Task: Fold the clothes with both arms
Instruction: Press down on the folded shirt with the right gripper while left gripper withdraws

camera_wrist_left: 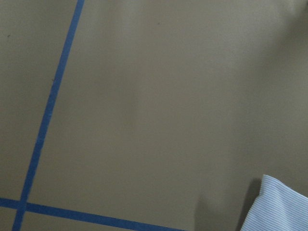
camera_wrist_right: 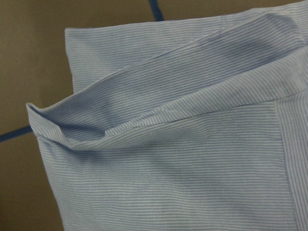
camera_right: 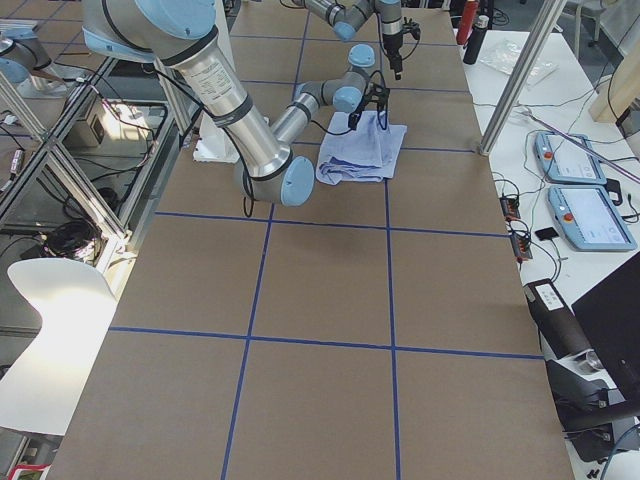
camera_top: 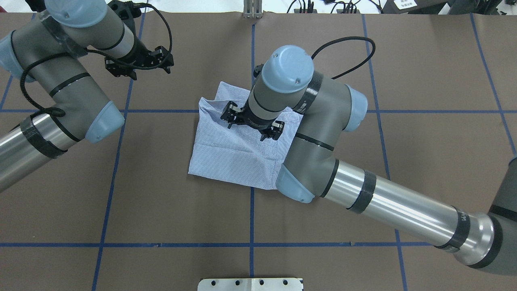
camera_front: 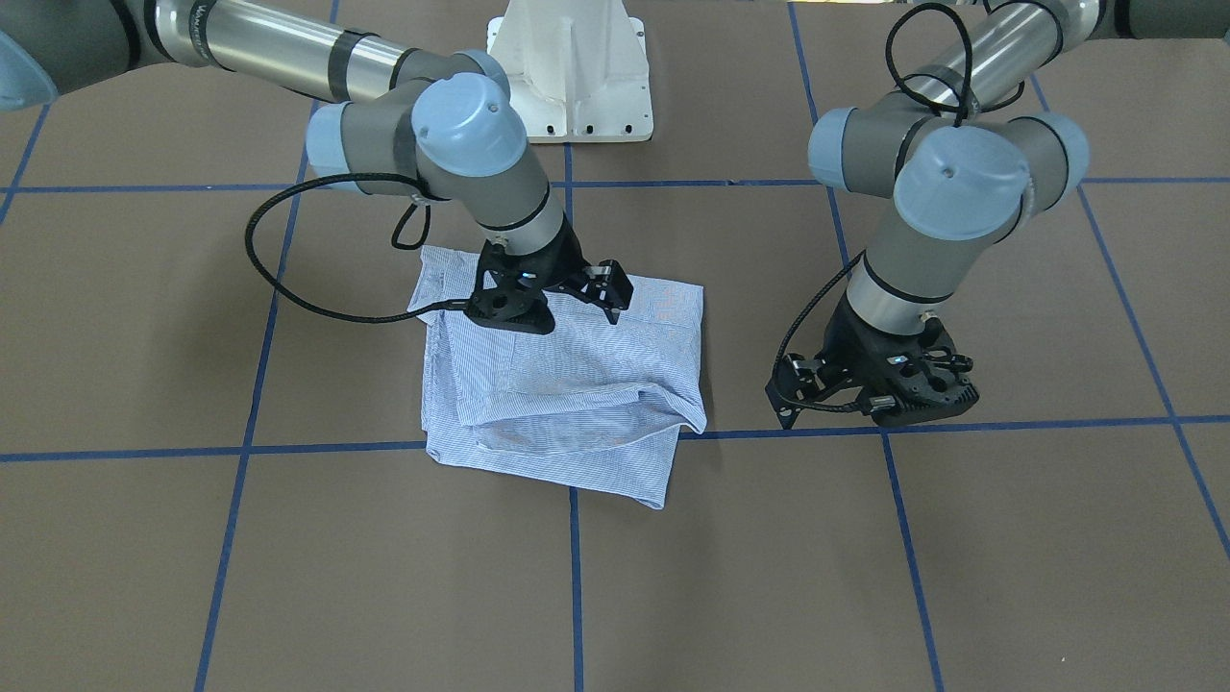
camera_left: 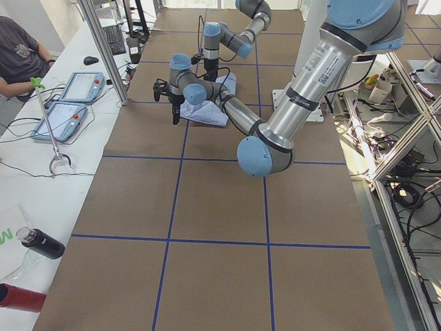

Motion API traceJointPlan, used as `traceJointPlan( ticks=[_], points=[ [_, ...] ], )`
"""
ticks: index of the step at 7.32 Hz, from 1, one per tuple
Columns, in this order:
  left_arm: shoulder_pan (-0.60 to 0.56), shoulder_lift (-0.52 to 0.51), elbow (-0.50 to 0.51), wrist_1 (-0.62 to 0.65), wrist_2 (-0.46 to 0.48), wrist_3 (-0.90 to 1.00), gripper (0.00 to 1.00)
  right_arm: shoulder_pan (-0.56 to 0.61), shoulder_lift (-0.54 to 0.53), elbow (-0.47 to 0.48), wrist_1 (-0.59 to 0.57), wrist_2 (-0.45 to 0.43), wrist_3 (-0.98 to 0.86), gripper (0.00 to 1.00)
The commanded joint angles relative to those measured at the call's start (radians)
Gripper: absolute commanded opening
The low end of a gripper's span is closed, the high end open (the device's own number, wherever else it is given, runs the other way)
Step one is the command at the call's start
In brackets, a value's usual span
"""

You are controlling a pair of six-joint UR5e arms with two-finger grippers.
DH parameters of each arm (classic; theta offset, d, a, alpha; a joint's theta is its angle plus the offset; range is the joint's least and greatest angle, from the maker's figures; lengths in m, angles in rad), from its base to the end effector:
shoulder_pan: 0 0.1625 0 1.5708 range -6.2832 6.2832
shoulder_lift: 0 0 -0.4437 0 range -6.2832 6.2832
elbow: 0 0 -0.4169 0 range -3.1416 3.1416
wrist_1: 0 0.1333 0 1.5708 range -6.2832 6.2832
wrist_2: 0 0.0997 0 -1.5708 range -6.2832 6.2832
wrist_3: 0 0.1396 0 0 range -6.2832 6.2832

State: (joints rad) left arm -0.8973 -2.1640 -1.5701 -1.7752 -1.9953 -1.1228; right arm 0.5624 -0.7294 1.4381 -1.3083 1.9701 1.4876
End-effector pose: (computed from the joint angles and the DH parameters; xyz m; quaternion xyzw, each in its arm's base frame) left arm 0.4114 -0.6371 0.3152 0.0845 0.4176 -0.1210 0.8965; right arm -0.6429 -0.4986 0.1771 -0.0212 -0.4895 0.1158 0.8640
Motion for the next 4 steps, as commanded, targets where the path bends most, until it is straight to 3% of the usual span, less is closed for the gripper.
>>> traceJointPlan(
  ticks=[1, 4],
  points=[
    [-0.011, 0.021, -0.013, 0.000, -0.002, 0.020, 1.00, -0.030, 0.112, -0.184, 0.000, -0.085, -0.171, 1.00],
    [-0.023, 0.033, -0.011, 0.000, -0.002, 0.021, 1.00, -0.024, 0.152, -0.297, 0.000, -0.164, -0.291, 1.00]
  ],
)
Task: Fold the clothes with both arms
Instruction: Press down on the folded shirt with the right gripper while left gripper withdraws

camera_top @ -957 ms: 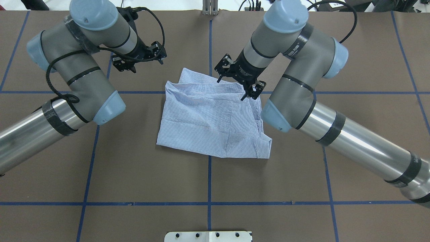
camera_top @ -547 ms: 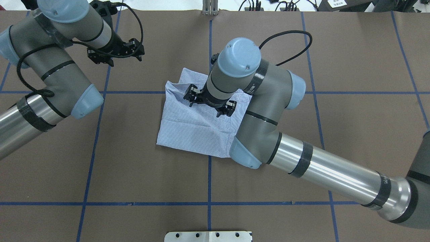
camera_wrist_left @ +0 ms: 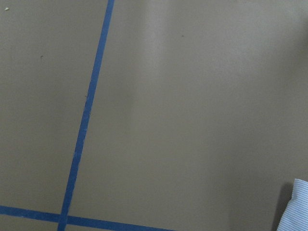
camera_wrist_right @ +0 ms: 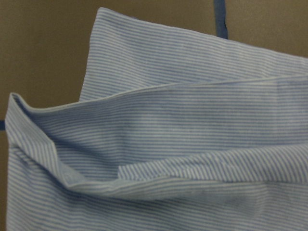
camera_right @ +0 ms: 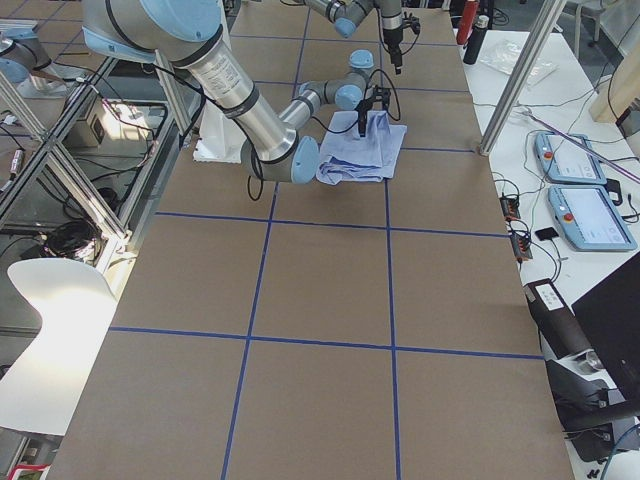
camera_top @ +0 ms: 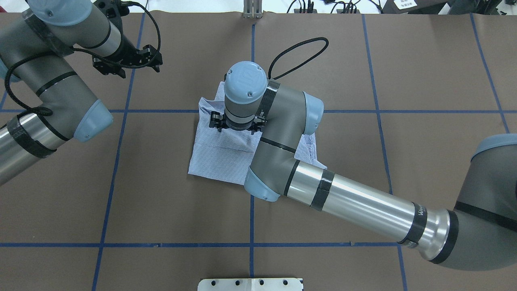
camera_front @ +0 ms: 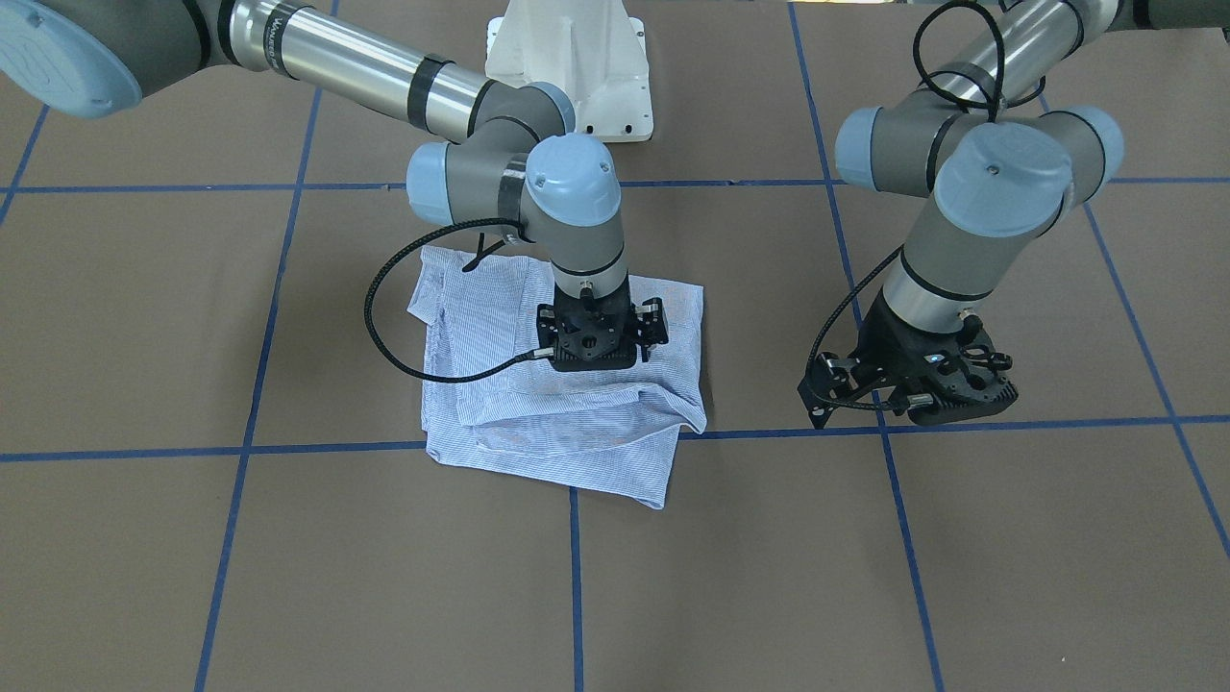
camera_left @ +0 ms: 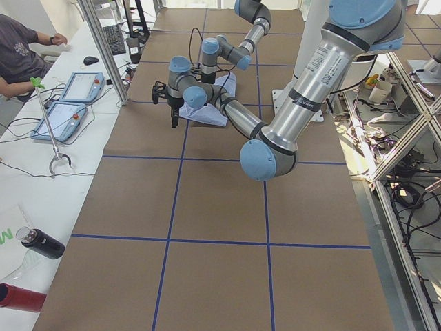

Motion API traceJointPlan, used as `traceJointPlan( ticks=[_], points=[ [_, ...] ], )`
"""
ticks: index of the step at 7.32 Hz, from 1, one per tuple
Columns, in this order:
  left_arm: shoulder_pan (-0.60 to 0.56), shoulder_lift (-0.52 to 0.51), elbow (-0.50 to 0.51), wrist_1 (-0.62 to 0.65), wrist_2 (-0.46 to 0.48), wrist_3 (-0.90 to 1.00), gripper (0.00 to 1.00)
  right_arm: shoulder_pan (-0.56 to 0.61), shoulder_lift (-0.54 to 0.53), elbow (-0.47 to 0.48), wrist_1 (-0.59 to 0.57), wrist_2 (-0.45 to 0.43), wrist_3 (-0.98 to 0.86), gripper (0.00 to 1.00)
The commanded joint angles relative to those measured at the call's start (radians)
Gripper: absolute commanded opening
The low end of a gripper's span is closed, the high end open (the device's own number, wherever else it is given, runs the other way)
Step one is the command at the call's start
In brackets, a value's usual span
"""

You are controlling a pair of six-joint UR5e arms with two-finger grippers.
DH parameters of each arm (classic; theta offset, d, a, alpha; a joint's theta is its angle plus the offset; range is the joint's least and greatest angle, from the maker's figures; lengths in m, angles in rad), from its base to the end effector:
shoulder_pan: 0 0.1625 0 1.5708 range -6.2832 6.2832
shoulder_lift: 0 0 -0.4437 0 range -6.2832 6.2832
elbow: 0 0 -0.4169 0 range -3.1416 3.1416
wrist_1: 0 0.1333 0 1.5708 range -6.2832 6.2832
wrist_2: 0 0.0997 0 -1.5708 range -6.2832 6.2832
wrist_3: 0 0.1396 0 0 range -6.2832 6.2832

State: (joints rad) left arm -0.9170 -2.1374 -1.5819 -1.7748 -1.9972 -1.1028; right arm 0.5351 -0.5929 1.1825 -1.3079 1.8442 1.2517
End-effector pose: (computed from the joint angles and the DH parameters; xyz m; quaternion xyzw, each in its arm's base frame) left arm 0.3948 -0.6395 0.3292 0.0872 0.4115 -0.1226 0.8989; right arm -0.7094 -0.5316 0.1920 0.0567 -0.4242 0.0412 0.9028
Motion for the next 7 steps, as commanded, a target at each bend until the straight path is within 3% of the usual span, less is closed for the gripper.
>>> traceJointPlan(
  ticks=[1, 4, 5, 7],
  points=[
    [-0.003, 0.007, 0.000, 0.000, -0.002, 0.001, 1.00, 0.008, 0.021, -0.073, 0.004, -0.090, -0.101, 1.00],
    [-0.002, 0.007, 0.000, -0.002, -0.015, 0.000, 1.00, 0.071, 0.035, -0.145, 0.050, -0.164, -0.176, 1.00],
    [-0.002, 0.007, 0.002, -0.002, -0.015, 0.000, 1.00, 0.091, 0.035, -0.184, 0.123, -0.166, -0.176, 1.00],
    [-0.026, 0.007, 0.000, -0.005, -0.018, 0.006, 1.00, 0.147, 0.047, -0.178, 0.127, -0.134, -0.201, 1.00]
  ],
)
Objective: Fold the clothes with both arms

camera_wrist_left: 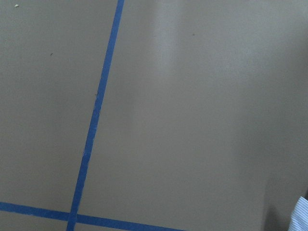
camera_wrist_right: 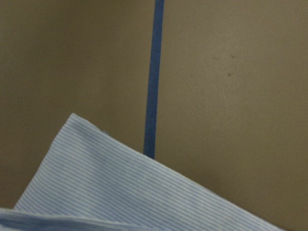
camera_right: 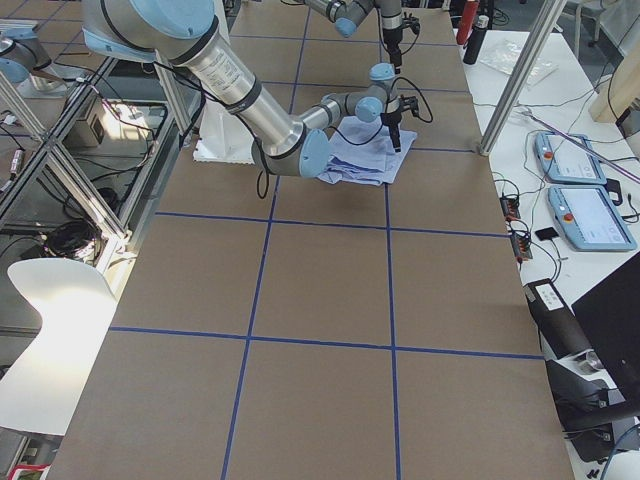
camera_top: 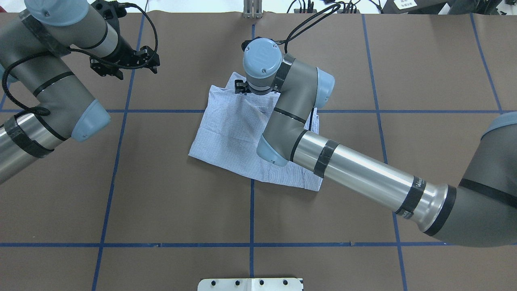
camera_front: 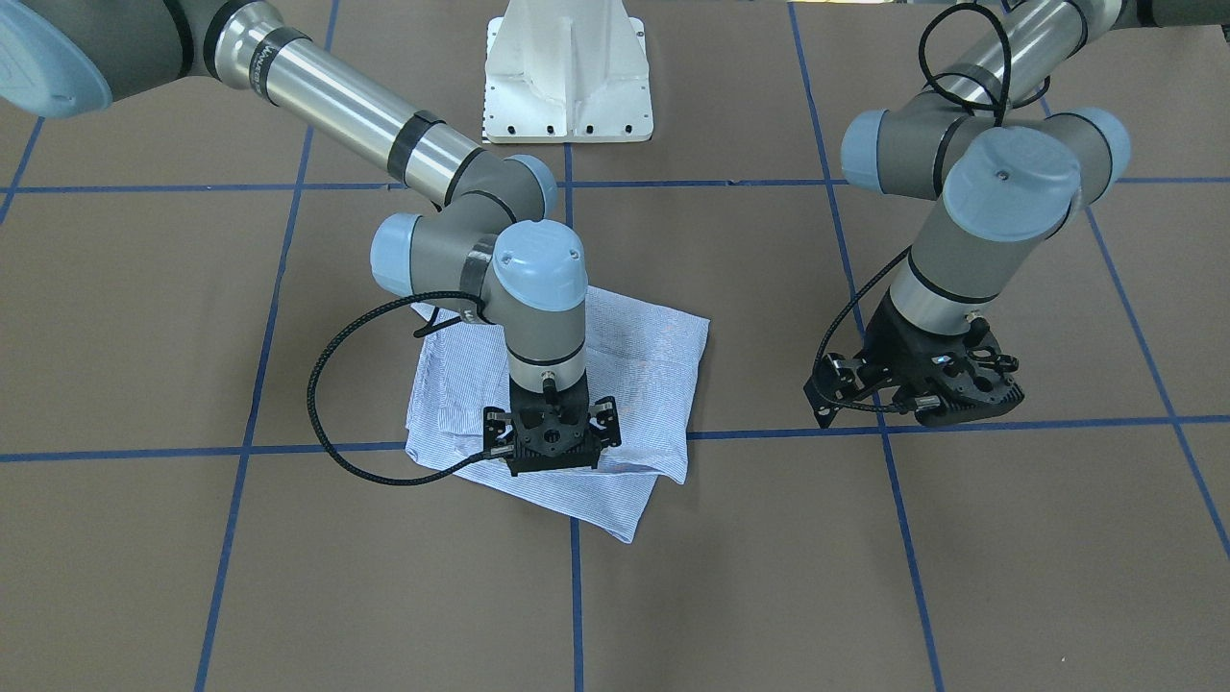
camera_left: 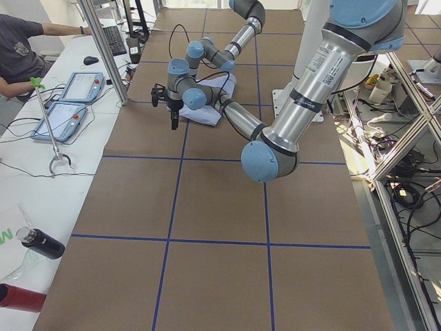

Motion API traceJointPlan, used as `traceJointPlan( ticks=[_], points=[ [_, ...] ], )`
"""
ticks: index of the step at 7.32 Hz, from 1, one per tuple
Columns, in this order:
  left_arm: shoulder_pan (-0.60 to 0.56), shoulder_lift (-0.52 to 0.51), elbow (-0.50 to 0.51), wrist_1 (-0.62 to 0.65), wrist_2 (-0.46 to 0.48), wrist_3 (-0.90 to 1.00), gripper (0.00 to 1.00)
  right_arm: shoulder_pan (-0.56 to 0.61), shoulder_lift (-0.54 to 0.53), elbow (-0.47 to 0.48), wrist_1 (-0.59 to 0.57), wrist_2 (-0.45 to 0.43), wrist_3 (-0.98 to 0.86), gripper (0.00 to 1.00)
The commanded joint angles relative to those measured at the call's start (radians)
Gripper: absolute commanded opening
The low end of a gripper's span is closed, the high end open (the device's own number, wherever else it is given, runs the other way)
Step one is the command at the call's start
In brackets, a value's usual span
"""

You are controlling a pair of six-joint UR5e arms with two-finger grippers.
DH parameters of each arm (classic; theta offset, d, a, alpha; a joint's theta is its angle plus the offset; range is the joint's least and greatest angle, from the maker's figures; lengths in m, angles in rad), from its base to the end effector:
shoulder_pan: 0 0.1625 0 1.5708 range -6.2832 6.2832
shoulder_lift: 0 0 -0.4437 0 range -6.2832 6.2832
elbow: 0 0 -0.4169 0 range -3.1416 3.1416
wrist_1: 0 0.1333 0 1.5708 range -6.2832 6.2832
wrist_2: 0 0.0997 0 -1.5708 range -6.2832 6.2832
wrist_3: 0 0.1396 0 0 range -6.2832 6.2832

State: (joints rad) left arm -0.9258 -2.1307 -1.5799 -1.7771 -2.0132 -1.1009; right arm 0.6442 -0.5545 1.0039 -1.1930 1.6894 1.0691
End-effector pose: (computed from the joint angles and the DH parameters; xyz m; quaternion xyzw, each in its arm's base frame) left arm 0.3900 -0.6406 0.3341 0.0813 0.4131 -0.1233 0.8986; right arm -0.6673 -0.6472 0.2355 0.1719 -0.3665 0.0413 0.9134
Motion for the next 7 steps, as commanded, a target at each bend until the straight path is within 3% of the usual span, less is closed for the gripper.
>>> traceJointPlan(
  ticks=[1, 2, 4, 6, 7],
  points=[
    [-0.045, 0.000, -0.008, -0.002, -0.037, 0.053, 1.00, 0.090, -0.001, 0.033, 0.004, 0.109, -0.035, 1.00],
    [-0.085, 0.005, -0.020, -0.002, -0.067, 0.138, 1.00, 0.136, -0.030, 0.089, -0.009, 0.183, -0.058, 1.00],
    [-0.180, 0.110, -0.090, -0.010, -0.117, 0.292, 1.00, 0.271, -0.169, 0.284, -0.128, 0.362, -0.174, 1.00],
    [-0.284, 0.295, -0.187, -0.010, -0.150, 0.524, 1.00, 0.447, -0.295, 0.431, -0.335, 0.505, -0.465, 1.00],
    [-0.373, 0.372, -0.186, -0.004, -0.159, 0.694, 1.00, 0.550, -0.394, 0.482, -0.364, 0.588, -0.585, 1.00]
  ],
)
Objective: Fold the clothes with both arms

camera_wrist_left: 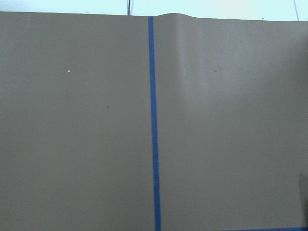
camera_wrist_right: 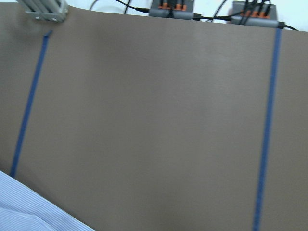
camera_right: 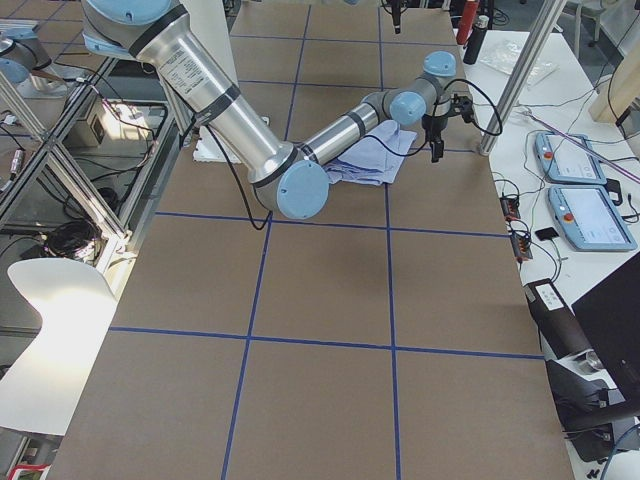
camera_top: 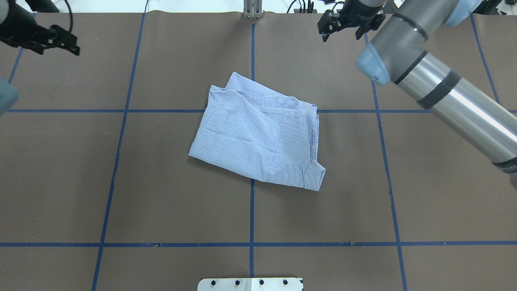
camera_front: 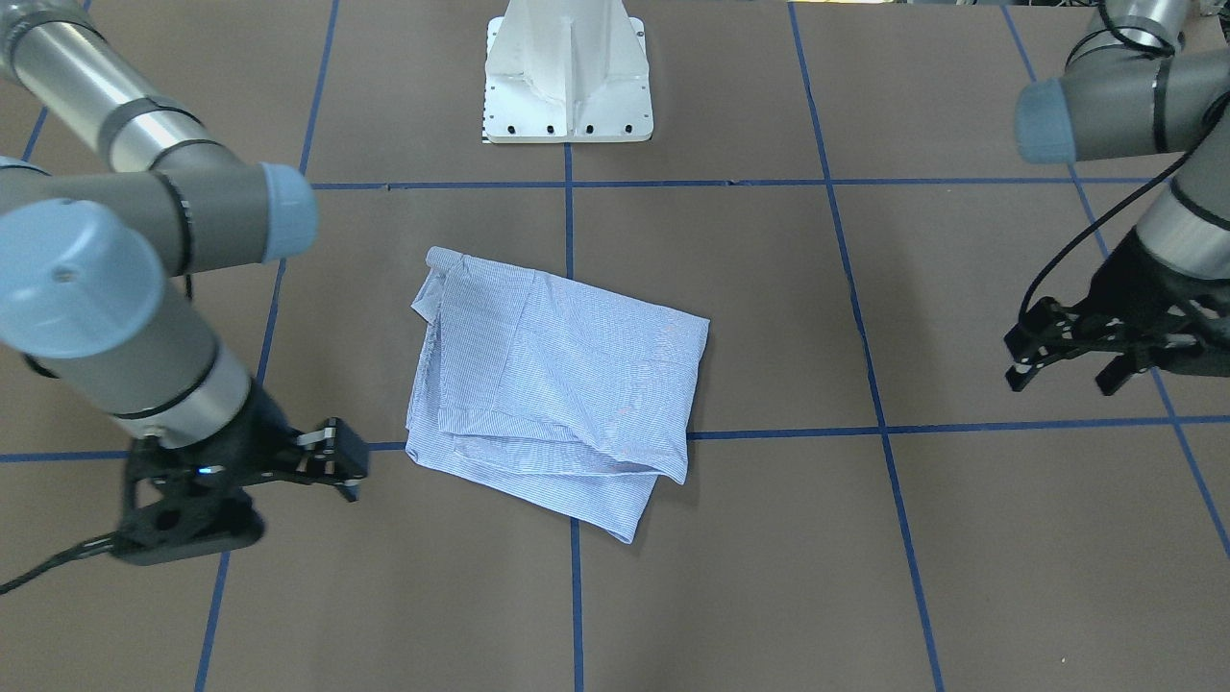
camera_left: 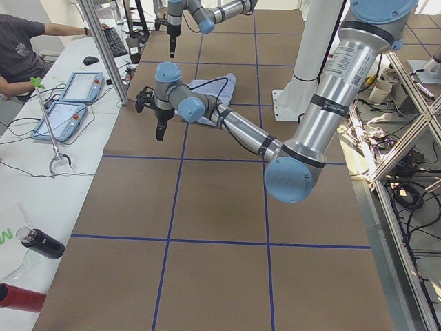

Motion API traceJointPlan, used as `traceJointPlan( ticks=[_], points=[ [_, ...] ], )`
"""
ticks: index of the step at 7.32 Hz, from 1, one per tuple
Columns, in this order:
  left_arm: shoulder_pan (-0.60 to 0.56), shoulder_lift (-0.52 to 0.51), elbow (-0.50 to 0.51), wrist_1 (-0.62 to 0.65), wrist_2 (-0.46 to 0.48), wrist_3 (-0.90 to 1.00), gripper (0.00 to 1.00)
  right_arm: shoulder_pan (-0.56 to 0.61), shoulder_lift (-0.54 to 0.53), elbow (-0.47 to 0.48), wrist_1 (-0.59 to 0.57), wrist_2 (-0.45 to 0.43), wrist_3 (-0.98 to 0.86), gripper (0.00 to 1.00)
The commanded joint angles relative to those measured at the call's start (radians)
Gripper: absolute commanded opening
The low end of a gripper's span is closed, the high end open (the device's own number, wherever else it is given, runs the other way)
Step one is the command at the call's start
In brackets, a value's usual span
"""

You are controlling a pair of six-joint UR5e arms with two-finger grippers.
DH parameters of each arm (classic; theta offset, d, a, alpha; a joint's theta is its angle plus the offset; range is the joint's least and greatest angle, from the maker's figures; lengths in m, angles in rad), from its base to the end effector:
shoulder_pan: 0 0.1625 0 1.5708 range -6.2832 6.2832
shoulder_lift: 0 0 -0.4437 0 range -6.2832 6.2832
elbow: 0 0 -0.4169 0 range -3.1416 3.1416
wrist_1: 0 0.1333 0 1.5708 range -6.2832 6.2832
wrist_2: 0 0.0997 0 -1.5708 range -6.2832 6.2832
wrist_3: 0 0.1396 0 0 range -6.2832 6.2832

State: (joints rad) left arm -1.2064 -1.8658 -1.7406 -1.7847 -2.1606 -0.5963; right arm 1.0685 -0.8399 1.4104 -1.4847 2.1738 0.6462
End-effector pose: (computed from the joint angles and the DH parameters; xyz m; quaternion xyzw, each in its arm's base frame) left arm 0.1804 -0.6291 0.4279 0.1558 0.3902 -0.0083 0.9074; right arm -0.3359 -0.7239 0.2979 0.1058 -0.4033 -0.0305 0.9084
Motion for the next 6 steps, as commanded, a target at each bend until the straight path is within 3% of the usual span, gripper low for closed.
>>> traceJointPlan(
  ticks=[1, 2, 4, 6],
  points=[
    [-0.164, 0.166, -0.019, 0.007, -0.013, 0.272, 1.00, 0.222, -0.213, 0.100, -0.074, 0.168, -0.295, 1.00],
    [-0.239, 0.218, -0.011, 0.005, -0.019, 0.396, 1.00, 0.304, -0.316, 0.119, -0.074, 0.202, -0.424, 1.00],
    [-0.388, 0.264, 0.106, 0.005, -0.121, 0.643, 1.00, 0.390, -0.483, 0.110, -0.075, 0.204, -0.595, 1.00],
    [-0.426, 0.332, 0.113, -0.060, -0.140, 0.668, 1.00, 0.444, -0.560, 0.125, -0.068, 0.208, -0.608, 1.00]
  ],
)
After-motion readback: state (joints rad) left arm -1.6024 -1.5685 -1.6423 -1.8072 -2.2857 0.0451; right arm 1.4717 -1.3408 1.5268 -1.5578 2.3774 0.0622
